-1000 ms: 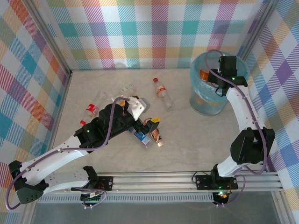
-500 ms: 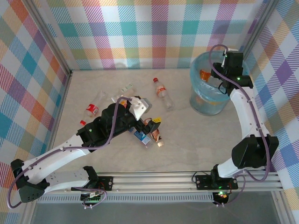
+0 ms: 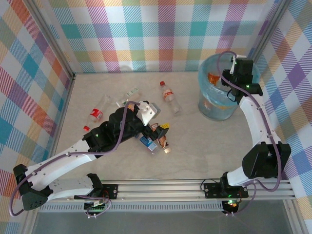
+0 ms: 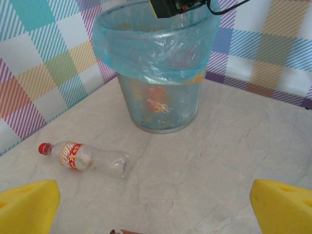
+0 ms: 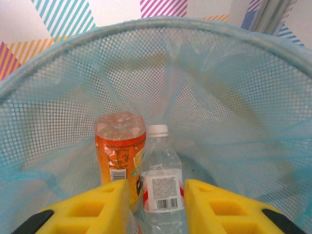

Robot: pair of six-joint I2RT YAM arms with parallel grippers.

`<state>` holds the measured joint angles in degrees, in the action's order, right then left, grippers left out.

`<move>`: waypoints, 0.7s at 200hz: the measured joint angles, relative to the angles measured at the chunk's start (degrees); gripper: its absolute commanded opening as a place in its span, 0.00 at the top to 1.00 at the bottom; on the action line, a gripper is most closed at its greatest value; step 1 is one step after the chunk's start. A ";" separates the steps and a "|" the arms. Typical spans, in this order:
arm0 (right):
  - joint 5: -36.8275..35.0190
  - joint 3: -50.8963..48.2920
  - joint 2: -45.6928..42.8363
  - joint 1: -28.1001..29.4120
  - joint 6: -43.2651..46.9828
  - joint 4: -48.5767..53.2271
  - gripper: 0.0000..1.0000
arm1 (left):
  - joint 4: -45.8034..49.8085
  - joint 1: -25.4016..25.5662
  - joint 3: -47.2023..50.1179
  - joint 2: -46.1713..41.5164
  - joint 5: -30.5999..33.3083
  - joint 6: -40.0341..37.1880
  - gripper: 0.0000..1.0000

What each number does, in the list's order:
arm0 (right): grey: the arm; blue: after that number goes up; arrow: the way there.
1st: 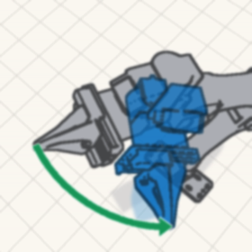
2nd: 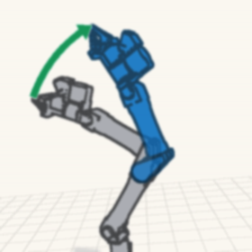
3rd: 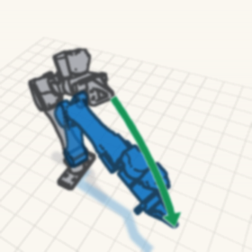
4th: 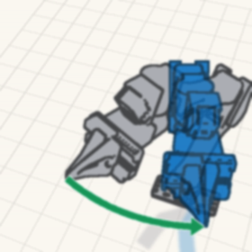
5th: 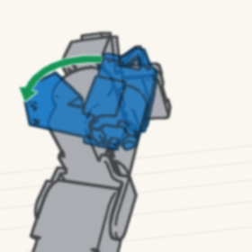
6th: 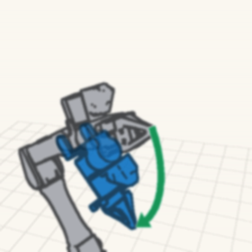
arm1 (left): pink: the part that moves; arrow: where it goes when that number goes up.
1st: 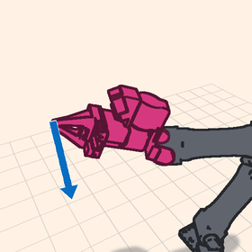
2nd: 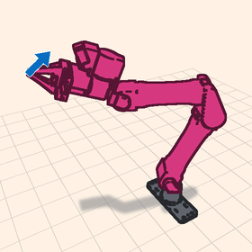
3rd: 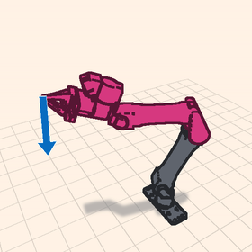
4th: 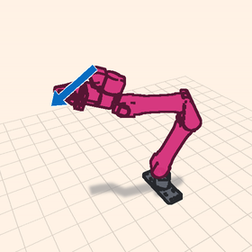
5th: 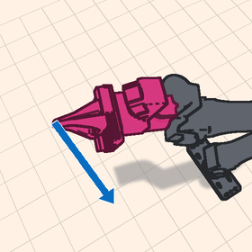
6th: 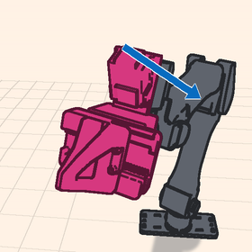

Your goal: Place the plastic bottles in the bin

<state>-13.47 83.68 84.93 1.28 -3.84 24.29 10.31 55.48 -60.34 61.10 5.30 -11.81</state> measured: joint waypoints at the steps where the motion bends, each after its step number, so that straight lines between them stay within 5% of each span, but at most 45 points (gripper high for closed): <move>1: 0.09 -0.04 0.00 -0.04 0.00 -0.17 0.90 | -0.02 0.00 0.00 0.02 -0.02 0.00 0.00; 67: 3.02 -0.44 4.37 -1.73 0.07 -8.72 0.83 | 0.00 0.00 0.00 0.35 -0.15 0.00 0.00; 109: 4.42 -2.10 9.68 -3.19 -0.50 -5.81 0.81 | 0.00 0.00 0.00 0.42 -0.15 0.00 0.00; 140: 5.97 -1.66 9.55 -3.63 -1.44 -3.56 0.64 | 0.00 0.00 -0.02 0.68 -0.13 0.00 0.00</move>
<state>-7.51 82.02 94.48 -2.35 -5.28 20.73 10.31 55.48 -60.36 61.78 5.17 -11.81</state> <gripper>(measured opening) 0.347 0.999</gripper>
